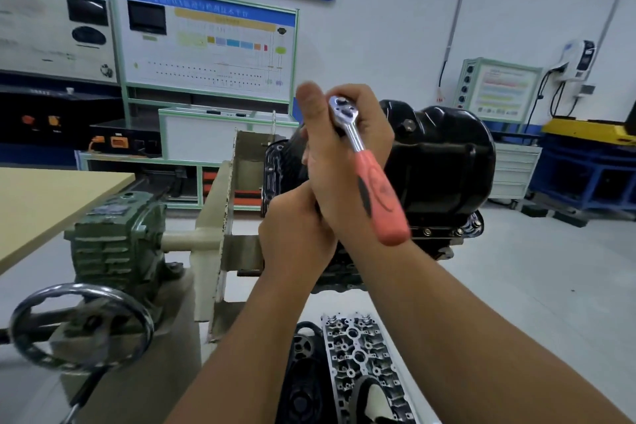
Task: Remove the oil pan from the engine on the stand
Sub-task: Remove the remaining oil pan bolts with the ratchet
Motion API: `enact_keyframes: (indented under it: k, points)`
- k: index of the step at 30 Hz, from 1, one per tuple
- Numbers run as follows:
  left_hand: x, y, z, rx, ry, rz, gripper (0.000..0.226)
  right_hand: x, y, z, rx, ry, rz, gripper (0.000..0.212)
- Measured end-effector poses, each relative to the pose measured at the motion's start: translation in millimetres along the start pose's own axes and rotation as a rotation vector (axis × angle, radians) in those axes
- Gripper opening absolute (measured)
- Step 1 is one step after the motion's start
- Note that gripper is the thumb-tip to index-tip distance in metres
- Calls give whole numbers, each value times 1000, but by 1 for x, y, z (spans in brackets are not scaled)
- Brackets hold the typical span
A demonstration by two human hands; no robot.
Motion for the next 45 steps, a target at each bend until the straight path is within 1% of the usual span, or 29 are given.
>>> enact_keyframes:
  k: [2,4,6,8,10,14,15,16,17,18,20,22,23,24,26,29,31,32,33,35,36,38,39,40,41,42,43,44,45]
  points:
    - [-2,-1,5,-18,-1,14,33,1,5,-3,32,-32,37,22]
    - [-2,0,8,-19,-23,32,34,5,7,-2,84,-96,21,24]
    - [-1,-1,8,8,-31,41,34,7,11,-1,107,-105,12,30]
    - [-2,-2,8,2,-31,50,33,9,10,1,129,-127,-24,31]
    - [-2,-1,10,-35,-41,63,34,14,4,6,208,-218,-137,25]
    - [0,0,12,-43,-76,67,41,16,-20,15,508,-539,-479,11]
    - [1,-1,11,-56,-65,60,43,16,-23,15,531,-568,-523,12]
    - [2,-1,8,-78,-41,57,45,15,-23,16,516,-571,-525,12]
    - [2,-1,6,-102,-11,57,45,16,-23,18,459,-559,-484,12]
    - [2,-1,4,-113,27,55,43,15,-19,21,373,-539,-403,15]
    - [0,-2,3,-82,65,41,37,8,0,24,130,-469,-144,33]
    - [-4,-4,10,40,48,23,35,-12,29,16,-131,-403,123,39]
    - [-5,-5,14,105,44,8,34,-24,39,9,-230,-399,183,40]
    - [-6,-5,16,146,48,1,32,-35,45,2,-278,-411,194,39]
    - [-6,-5,19,184,55,-15,29,-53,47,-11,-323,-419,125,40]
    - [-7,-4,19,197,82,-50,32,-66,42,-46,-423,-278,-11,30]
    - [-8,-4,23,265,40,-18,30,-64,45,-64,-443,-188,-59,14]
    - [-10,-1,25,254,28,19,30,-60,50,-71,-438,-171,-72,8]
    - [-11,2,26,217,25,56,33,-53,59,-73,-421,-187,-84,9]
    - [-11,5,25,166,24,89,39,-36,73,-67,-326,-326,-116,12]
    - [-11,5,24,169,12,97,40,-28,78,-60,-255,-452,-110,13]
    - [-11,3,24,173,-22,104,41,-16,87,-49,-106,-718,-70,30]
    - [-11,3,25,179,-29,104,41,-12,88,-49,-86,-808,-97,40]
    - [-11,3,25,188,-31,101,41,-7,85,-52,-120,-857,-190,47]
    - [-10,2,25,202,-33,101,41,-5,74,-58,-200,-866,-354,45]
    - [-10,2,25,214,-30,105,40,-7,59,-64,-291,-848,-542,34]
    - [-11,2,24,224,-28,112,40,-9,46,-69,-393,-807,-691,24]
    - [-12,3,24,228,-25,121,40,-8,37,-71,-504,-751,-772,21]
    - [-11,3,24,228,-22,125,40,-2,33,-72,-623,-686,-788,19]
Point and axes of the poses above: each hand's wrist, its own x-axis towards the middle knuckle, its own y-axis out of the back of the hand, z = x × y, the point moved 9 cm from there along x, towards the middle knuckle, and after that the axes turned 12 degrees about x, right-handed, at the moved point
